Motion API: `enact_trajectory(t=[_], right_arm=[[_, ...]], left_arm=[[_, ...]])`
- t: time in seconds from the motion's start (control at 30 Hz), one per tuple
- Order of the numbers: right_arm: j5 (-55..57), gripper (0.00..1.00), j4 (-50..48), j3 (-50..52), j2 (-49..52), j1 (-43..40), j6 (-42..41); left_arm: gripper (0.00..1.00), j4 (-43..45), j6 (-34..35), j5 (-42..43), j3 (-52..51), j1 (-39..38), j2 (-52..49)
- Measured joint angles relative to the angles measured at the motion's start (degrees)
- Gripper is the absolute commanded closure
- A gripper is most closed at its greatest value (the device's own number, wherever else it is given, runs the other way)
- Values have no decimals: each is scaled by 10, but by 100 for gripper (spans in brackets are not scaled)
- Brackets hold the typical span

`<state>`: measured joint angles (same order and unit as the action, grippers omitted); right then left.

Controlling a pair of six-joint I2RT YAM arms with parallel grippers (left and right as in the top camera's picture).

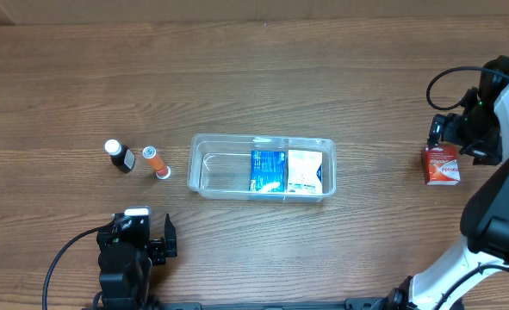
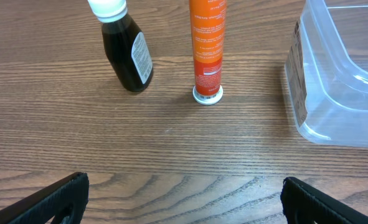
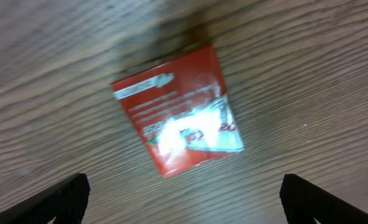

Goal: Pack container
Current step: 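Move right gripper to the red Panadol box and grasp it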

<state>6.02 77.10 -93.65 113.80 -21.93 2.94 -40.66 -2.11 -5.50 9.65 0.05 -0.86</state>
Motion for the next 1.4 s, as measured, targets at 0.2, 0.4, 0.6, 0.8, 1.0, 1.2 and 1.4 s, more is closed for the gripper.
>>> enact_trajectory(t=[0.2,0.4,0.6,0.8,1.0,1.2,1.4], right_arm=[[28,1,-4,0,48,6,20],[35,1,-46,30,58,25,24],[61,14,-105,82,57,24,-6],[53,15,-128,97,57,17,-33],[44,9,-120,97,57,20,-45],[44,5,-119,97,57,21,-55],[38,10,-125,97,57,21,-124]], left_arm=[[0,0,0,0,0,0,0],[0,0,0,0,0,0,0],[0,0,0,0,0,0,0],[0,0,0,0,0,0,0],[0,0,0,0,0,0,0],[0,0,0,0,0,0,0],[0,0,0,0,0,0,0]])
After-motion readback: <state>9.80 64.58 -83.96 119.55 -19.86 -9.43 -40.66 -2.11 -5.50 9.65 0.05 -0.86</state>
